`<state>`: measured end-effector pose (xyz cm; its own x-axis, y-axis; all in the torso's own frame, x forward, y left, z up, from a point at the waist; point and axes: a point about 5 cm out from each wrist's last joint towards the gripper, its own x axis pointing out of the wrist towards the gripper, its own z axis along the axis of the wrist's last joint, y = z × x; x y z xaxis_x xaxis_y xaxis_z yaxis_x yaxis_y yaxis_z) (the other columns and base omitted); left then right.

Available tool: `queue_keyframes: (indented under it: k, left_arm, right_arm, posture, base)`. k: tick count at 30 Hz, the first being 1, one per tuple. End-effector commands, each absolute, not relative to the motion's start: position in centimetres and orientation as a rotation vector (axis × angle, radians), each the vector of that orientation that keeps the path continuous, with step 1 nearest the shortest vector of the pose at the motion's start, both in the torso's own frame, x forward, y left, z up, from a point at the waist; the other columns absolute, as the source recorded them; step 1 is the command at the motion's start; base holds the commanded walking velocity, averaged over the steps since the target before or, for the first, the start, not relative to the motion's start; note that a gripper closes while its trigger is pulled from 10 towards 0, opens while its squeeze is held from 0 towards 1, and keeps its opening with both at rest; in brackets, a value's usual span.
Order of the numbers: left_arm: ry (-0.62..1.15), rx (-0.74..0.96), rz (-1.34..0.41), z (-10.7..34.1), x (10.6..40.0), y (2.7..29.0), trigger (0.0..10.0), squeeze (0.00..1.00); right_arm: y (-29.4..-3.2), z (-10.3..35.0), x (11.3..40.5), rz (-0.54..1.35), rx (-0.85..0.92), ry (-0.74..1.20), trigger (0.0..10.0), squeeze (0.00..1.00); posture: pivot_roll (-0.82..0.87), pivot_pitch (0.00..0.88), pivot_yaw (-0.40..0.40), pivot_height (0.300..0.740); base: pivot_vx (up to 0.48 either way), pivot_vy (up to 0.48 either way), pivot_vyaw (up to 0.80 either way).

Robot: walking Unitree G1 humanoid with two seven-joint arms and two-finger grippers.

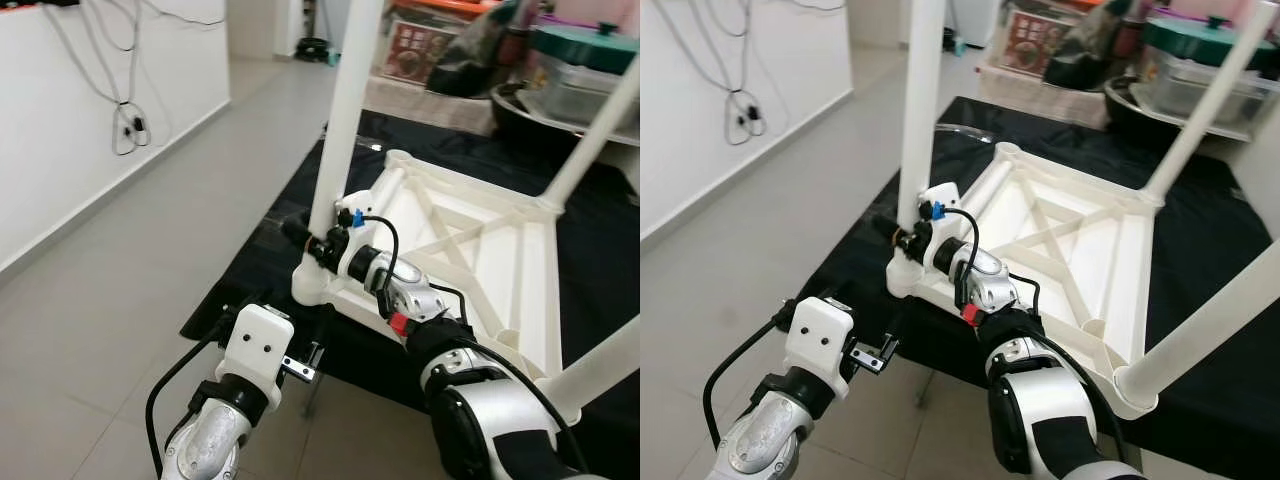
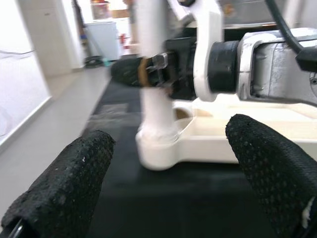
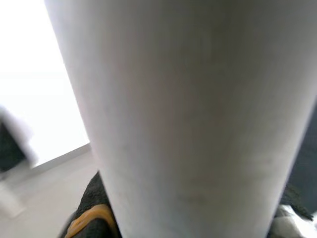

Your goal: Building children table

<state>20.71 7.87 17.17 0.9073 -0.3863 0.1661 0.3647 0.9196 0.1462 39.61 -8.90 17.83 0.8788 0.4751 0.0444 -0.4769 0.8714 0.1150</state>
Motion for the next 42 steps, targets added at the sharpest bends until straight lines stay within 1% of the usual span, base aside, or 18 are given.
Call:
queue_keyframes:
  k: [1,2,3,5,7,9,13,14,16,17,20,21,28,30,34,40,41,42]
  left_arm:
    - [-0.186,0.112,-0.390,16.9,20.7,7.9,10.0,0.00]
    - [-0.186,0.112,-0.390,16.9,20.7,7.9,10.0,0.00]
    - [-0.186,0.112,-0.390,16.9,20.7,7.9,10.0,0.00]
    - [-0.185,0.112,-0.392,16.9,20.7,7.8,10.0,0.00]
    - [-0.185,0.112,-0.392,16.9,20.7,7.8,10.0,0.00]
    - [-0.185,0.112,-0.393,16.9,20.7,7.8,10.0,0.00]
    - [-0.184,0.113,-0.391,16.9,20.7,7.9,10.0,0.00]
    - [-0.184,0.112,-0.390,16.9,20.7,7.9,10.0,0.00]
    - [-0.183,0.110,-0.389,16.9,20.7,7.9,10.0,0.00]
    - [-0.182,0.112,-0.390,16.8,20.7,7.9,10.0,0.00]
    - [-0.182,0.114,-0.390,16.8,20.7,7.9,10.0,0.00]
    - [-0.182,0.115,-0.389,16.8,20.7,7.9,10.0,0.00]
    - [-0.182,0.116,-0.387,16.8,20.7,7.9,10.0,0.00]
    - [-0.183,0.114,-0.389,16.8,20.7,7.9,10.0,0.00]
    - [-0.183,0.115,-0.389,16.8,20.7,7.9,10.0,0.00]
    - [-0.183,0.116,-0.388,16.8,20.6,7.9,10.0,0.00]
    - [-0.183,0.117,-0.389,16.8,20.6,7.8,10.0,0.00]
    - [-0.183,0.117,-0.389,16.8,20.6,7.8,10.0,0.00]
  right_arm:
    - [-11.8,17.8,40.2,0.260,0.158,-0.007,0.0,0.00]
    - [-13.1,17.6,40.2,0.101,0.140,-0.004,0.0,0.00]
    - [-13.1,17.6,40.2,0.101,0.140,-0.004,0.0,0.00]
    - [-15.5,16.7,39.7,-0.227,0.128,0.019,0.0,0.00]
    - [-15.5,16.7,39.7,-0.227,0.128,0.019,0.0,0.00]
    - [-16.3,15.9,39.0,-0.376,0.140,0.054,0.0,0.00]
    - [-15.1,15.7,38.9,-0.351,0.195,0.066,0.0,0.00]
    - [-14.1,15.9,39.1,-0.292,0.238,0.051,3.6,0.00]
    - [-13.5,16.2,39.3,-0.264,0.263,0.037,3.6,0.00]
    - [-12.5,17.3,39.6,-0.167,0.279,-0.027,10.0,1.00]
    - [-11.4,19.0,39.8,-0.037,0.265,-0.124,10.0,1.00]
    - [-11.0,19.8,40.1,0.056,0.273,-0.151,10.0,0.00]
    - [-10.5,21.4,40.3,0.403,0.307,-0.173,10.0,0.00]
    - [-9.8,20.6,39.4,0.722,0.282,-0.103,10.0,0.00]
    - [-9.0,18.8,37.9,1.020,0.191,-0.013,10.0,0.00]
    - [-8.2,17.7,36.7,1.178,0.161,0.037,10.0,0.00]
    - [-7.6,17.4,36.6,1.186,0.150,0.035,8.8,0.00]
    - [-7.6,17.4,36.6,1.186,0.150,0.035,8.8,0.00]
  posture:
    - [0.10,0.067,-0.130,0.740]
    - [0.10,0.067,-0.130,0.740]
    - [0.10,0.067,-0.130,0.740]
    - [0.10,0.067,-0.127,0.740]
    - [0.10,0.067,-0.127,0.740]
    - [0.11,0.067,-0.129,0.740]
    - [0.10,0.068,-0.128,0.740]
    - [0.10,0.069,-0.128,0.740]
    - [0.10,0.069,-0.128,0.740]
    - [0.10,0.069,-0.128,0.740]
    - [0.10,0.068,-0.128,0.740]
    - [0.11,0.068,-0.132,0.740]
    - [0.10,0.063,-0.130,0.740]
    - [0.11,0.060,-0.132,0.740]
    - [0.11,0.059,-0.131,0.740]
    - [0.11,0.053,-0.131,0.740]
    - [0.11,0.055,-0.133,0.740]
    - [0.11,0.055,-0.133,0.740]
  base:
    - [0.000,0.000,0.00]
    - [0.000,0.000,0.00]
    - [0.000,0.000,0.00]
    - [0.000,0.000,0.00]
    - [0.000,0.000,0.00]
    - [0.000,0.000,0.00]
    - [0.000,0.000,0.00]
    - [0.000,0.000,0.00]
    - [0.000,0.000,0.00]
    - [0.000,0.000,0.00]
    - [0.000,0.000,0.00]
    - [0.000,0.000,0.00]
    - [0.000,0.000,0.00]
    - [0.000,0.000,0.00]
    - [0.000,0.000,0.00]
    - [0.000,0.000,0.00]
    - [0.000,0.000,0.00]
    - [0.000,0.000,0.00]
